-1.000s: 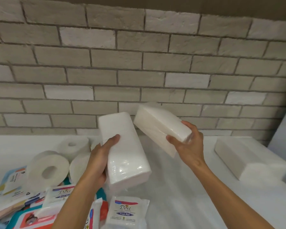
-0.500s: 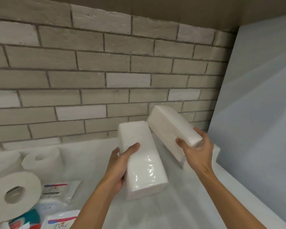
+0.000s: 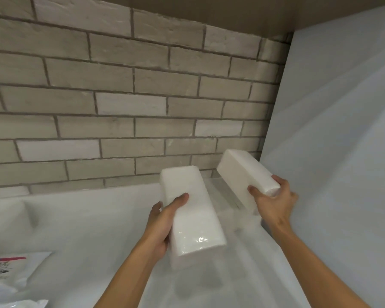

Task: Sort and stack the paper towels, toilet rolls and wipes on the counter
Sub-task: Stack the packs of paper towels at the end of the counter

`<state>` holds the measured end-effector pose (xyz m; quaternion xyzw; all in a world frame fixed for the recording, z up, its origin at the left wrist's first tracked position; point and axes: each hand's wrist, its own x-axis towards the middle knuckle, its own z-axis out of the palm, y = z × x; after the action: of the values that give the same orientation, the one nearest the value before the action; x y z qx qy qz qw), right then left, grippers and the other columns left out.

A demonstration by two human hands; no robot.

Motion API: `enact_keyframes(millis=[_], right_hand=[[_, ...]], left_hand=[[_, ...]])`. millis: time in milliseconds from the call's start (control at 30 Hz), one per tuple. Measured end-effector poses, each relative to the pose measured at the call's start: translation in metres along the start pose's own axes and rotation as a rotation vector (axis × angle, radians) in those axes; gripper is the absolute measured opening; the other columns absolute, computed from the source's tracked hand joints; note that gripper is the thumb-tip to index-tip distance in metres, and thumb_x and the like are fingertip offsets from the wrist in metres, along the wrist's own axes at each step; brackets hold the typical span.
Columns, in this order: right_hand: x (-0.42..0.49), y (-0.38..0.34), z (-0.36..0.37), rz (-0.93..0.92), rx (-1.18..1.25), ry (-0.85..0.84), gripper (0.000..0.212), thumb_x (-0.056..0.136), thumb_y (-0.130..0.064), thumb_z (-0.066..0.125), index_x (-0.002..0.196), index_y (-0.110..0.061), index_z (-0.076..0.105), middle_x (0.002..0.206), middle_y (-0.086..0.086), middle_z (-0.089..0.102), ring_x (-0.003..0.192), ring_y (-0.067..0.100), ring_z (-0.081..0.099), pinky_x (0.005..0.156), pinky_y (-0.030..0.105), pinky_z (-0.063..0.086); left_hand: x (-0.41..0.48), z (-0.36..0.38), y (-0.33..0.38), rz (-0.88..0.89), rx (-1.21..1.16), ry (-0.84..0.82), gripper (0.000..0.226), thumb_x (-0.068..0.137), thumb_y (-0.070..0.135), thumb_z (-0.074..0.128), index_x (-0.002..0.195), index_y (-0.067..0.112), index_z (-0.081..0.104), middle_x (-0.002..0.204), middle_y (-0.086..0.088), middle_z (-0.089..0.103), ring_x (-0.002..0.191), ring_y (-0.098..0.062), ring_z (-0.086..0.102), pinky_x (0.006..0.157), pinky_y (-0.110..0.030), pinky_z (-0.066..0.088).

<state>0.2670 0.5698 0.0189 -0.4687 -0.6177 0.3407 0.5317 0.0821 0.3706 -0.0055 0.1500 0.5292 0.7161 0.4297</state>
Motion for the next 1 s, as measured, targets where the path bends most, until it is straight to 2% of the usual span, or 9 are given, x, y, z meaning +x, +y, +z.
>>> enact_keyframes(millis=[67,200,367,500,600,767,1000], right_hand=[[0.012,0.007,0.004,0.022,-0.035,-0.008,0.073,0.068,-0.027,0.088,0.129,-0.027,0.048,0.13,0.01,0.031,0.097,0.027,0.052,0.067,0.025,0.051],[0.04,0.023,0.017,0.055,-0.078,-0.019,0.073,0.067,-0.027,0.088,0.128,-0.027,0.049,0.133,0.012,0.028,0.104,0.032,0.052,0.083,0.039,0.058],[0.064,0.045,0.039,0.039,-0.12,-0.004,0.076,0.061,-0.036,0.088,0.125,-0.032,0.048,0.13,0.006,0.027,0.112,0.033,0.047,0.097,0.045,0.052],[0.071,0.056,0.053,0.045,-0.148,0.005,0.077,0.06,-0.041,0.087,0.125,-0.032,0.047,0.131,0.005,0.025,0.115,0.033,0.044,0.1,0.044,0.05],[0.068,0.059,0.059,0.003,-0.205,0.003,0.078,0.065,-0.039,0.086,0.131,-0.026,0.047,0.134,0.012,0.026,0.119,0.033,0.041,0.106,0.035,0.041],[0.064,0.053,0.067,-0.034,-0.297,-0.019,0.077,0.071,-0.04,0.082,0.137,-0.027,0.044,0.137,0.015,0.027,0.121,0.035,0.039,0.103,0.037,0.039],[0.06,0.056,0.077,-0.069,-0.417,-0.041,0.078,0.073,-0.05,0.076,0.137,-0.029,0.038,0.137,0.019,0.025,0.119,0.039,0.037,0.099,0.047,0.042]], left_hand=[[0.006,0.007,-0.004,-0.001,-0.011,0.017,0.109,0.048,0.048,0.094,0.14,0.018,0.043,0.111,-0.008,0.074,0.094,-0.03,0.074,0.085,-0.051,0.058],[0.021,0.03,-0.011,-0.022,-0.052,0.038,0.11,0.047,0.049,0.095,0.139,0.016,0.045,0.111,-0.009,0.074,0.094,-0.031,0.073,0.083,-0.051,0.059],[0.038,0.049,-0.014,-0.028,-0.037,0.038,0.108,0.049,0.048,0.094,0.139,0.014,0.044,0.111,-0.01,0.074,0.094,-0.032,0.073,0.08,-0.051,0.059],[0.049,0.055,-0.013,-0.016,-0.005,0.048,0.094,0.051,0.049,0.092,0.129,0.013,0.053,0.108,-0.01,0.075,0.093,-0.032,0.074,0.081,-0.051,0.059],[0.054,0.056,-0.014,-0.011,0.006,0.052,0.086,0.054,0.048,0.09,0.126,0.013,0.057,0.107,-0.01,0.075,0.093,-0.032,0.074,0.082,-0.05,0.059],[0.057,0.057,-0.018,-0.028,-0.016,0.048,0.084,0.057,0.048,0.089,0.127,0.013,0.057,0.109,-0.009,0.075,0.096,-0.03,0.073,0.079,-0.044,0.059],[0.058,0.054,-0.024,-0.039,-0.021,0.081,0.089,0.051,0.049,0.092,0.126,0.015,0.057,0.109,-0.009,0.075,0.096,-0.031,0.073,0.086,-0.051,0.058]])
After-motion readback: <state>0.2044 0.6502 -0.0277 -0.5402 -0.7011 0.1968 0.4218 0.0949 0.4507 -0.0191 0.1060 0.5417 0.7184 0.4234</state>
